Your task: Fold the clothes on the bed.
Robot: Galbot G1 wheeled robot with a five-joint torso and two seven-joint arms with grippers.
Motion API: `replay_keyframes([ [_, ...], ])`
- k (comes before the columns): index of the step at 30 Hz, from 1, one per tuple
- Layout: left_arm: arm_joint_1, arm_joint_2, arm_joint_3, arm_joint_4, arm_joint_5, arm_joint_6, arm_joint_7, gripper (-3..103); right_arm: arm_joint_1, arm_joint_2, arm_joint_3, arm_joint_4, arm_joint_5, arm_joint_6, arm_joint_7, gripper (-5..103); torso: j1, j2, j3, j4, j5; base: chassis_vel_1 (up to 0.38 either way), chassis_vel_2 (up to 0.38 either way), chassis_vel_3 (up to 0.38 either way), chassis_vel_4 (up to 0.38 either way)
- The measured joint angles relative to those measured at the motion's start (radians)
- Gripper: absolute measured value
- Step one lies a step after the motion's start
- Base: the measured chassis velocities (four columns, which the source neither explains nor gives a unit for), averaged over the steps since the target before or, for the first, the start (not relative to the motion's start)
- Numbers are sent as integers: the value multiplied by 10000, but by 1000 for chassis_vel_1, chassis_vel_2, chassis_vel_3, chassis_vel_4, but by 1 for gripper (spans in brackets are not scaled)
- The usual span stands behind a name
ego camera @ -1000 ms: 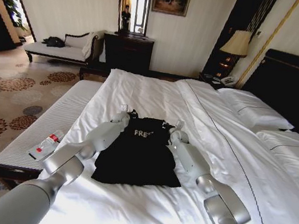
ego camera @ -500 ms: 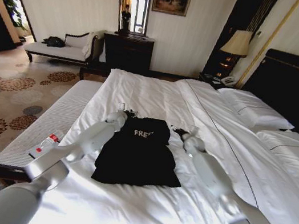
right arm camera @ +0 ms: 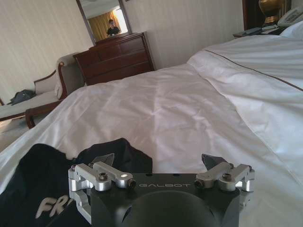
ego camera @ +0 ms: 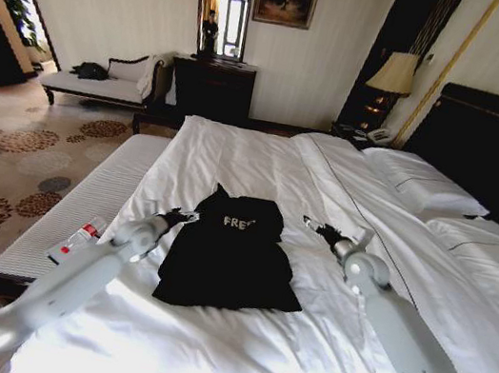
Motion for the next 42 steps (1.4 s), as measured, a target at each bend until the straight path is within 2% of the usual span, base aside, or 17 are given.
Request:
replay_keyframes([
  [2,974,449,-592,-726,-121,-73,113,100,-525,-119,335,490,14,-3,-46,100,-1,0,0,8,7,0,0,0,0],
  [7,2134,746,-1305,-1545,-159,-163,218,100,-1385,-265,910,1048,-9,81,-174,100,1,0,1,6,4,0,0,0,0],
  [9,2329,771,-1454,-1668,-163,-166,222,100,-1590,-275,1038,1165,-35,106,-199,101,1,0,1,5,2,0,0,0,0],
  [12,2960,830,-1988,-2058,-254,-169,237,100,-2250,-263,1439,1564,-95,118,-272,97,3,-3,3,5,6,0,0,0,0],
  [13,3236,856,-2238,-2218,-317,-169,244,103,-2564,-249,1623,1759,-131,121,-306,96,3,-3,3,6,6,0,0,0,0],
  [15,4000,882,-2875,-2595,-449,-169,285,97,-3255,-201,2044,2143,-152,123,-350,100,2,-2,2,5,8,0,0,0,0],
  [17,4183,881,-3012,-2671,-470,-169,298,99,-3369,-193,2135,2211,-148,124,-357,100,1,-2,2,5,8,0,0,0,0],
  [20,5062,806,-3519,-3057,-503,-167,342,100,-4286,-99,2782,2700,-153,124,-495,100,2,-2,2,8,5,0,0,0,0],
  [31,6203,644,-4140,-4032,-1117,-14,231,99,-6310,282,4234,3664,-75,181,-970,100,1,-2,1,6,5,0,0,0,0],
  [37,6847,430,-4635,-4474,-1770,155,33,98,-7353,536,4852,4027,844,-240,-993,100,2,-4,2,4,8,0,0,0,0],
  [42,7562,196,-5256,-4812,-2283,341,-23,92,-7995,690,5089,4281,1169,-515,-1142,100,2,-3,2,6,6,0,0,0,0],
])
